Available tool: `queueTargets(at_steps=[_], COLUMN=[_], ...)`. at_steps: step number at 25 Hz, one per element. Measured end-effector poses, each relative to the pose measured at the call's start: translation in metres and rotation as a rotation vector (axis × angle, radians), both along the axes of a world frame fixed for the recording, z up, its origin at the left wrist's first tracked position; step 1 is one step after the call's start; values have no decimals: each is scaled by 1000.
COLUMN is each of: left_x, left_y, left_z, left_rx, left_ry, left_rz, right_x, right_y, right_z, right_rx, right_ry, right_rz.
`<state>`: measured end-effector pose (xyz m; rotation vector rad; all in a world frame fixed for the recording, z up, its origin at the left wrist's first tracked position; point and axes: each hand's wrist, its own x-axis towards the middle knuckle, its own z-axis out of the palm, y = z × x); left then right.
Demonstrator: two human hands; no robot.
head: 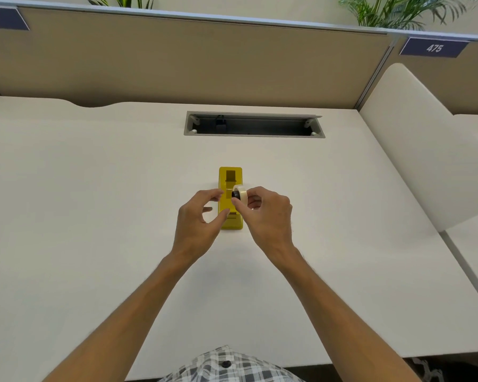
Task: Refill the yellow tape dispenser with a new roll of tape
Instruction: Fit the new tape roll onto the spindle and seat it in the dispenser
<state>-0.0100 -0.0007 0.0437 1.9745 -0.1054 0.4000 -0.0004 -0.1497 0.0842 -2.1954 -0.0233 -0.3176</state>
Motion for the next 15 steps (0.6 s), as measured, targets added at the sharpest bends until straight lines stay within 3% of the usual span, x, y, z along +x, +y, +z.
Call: queueTargets(at_steps=[3, 9, 15], left_x=[-1, -4, -7], left_y=[16, 51, 65], left_z=[-26, -73, -95], left_rx=[237, 772, 858], left_ry=[101, 309, 294], left_rz=[60, -64, -37], right_x=[13, 43, 66], right_y=[3, 14, 27], right_z=[-10, -28, -37], right_rx=[32, 23, -15], right_ry=[28, 110, 133], right_rz=[-20, -48, -108])
